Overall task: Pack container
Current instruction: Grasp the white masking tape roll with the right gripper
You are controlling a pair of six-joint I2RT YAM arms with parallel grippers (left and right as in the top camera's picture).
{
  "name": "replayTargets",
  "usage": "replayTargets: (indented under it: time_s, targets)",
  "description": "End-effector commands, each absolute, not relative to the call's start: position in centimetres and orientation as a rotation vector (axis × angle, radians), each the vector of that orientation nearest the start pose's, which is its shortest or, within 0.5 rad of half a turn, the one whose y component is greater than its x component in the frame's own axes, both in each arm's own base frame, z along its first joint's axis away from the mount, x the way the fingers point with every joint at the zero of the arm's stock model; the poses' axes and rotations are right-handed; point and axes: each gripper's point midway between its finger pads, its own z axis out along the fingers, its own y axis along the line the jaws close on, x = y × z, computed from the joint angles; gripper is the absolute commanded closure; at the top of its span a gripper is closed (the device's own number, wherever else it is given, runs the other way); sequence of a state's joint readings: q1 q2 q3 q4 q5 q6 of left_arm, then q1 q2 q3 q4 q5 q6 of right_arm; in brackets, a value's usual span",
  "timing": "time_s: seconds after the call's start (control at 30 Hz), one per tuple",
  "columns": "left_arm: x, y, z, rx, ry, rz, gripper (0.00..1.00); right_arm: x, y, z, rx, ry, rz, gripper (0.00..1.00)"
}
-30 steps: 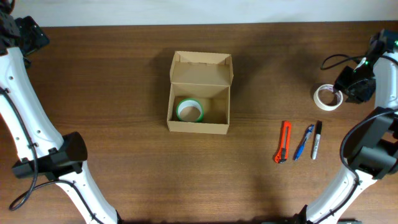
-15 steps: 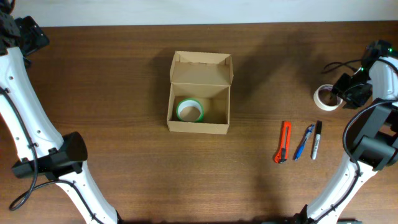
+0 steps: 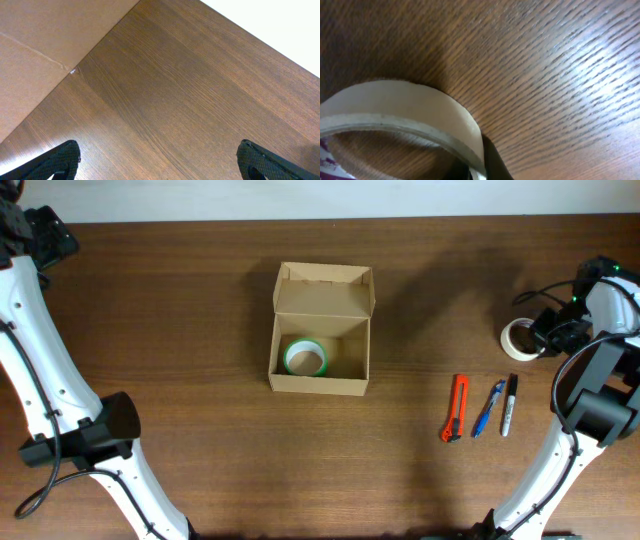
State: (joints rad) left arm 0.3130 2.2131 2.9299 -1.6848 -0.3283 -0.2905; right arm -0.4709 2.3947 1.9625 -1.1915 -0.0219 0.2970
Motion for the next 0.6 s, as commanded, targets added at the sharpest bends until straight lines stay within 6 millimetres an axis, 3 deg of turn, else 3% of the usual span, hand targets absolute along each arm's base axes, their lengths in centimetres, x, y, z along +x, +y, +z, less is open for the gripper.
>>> replayTargets:
  time_s: [0.0,0.1,0.23,0.4,0.47,0.57]
  targets:
    - [41.2,19.4,34.5,-0.861,2.347,0.428,0.0,40.0,-20.0,-0.9,1.202,2.976,0.048,0.96]
    - [41.2,19.4,34.5,-0.861,2.347,0.428,0.0,40.7,-20.0,0.9,1.183,2.938,0.073,0.96]
    - [41.2,19.4,34.5,-0.861,2.347,0.428,0.0,42.7,-20.2,6.6,1.078,2.84,0.095,0.96]
    - [41.2,19.4,34.5,-0.861,2.347,0.428,0.0,44.1,-18.5,17.2,0.835,2.729,0.101,0.96]
    - [41.2,19.4,34.5,-0.861,2.347,0.428,0.0,44.3,-16.8,21.9,0.705,2.68,0.081,0.96]
    - [41.2,19.4,34.5,-0.861,2.347,0.428,0.0,44.2,-12.5,28.5,0.48,2.593,0.055,0.96]
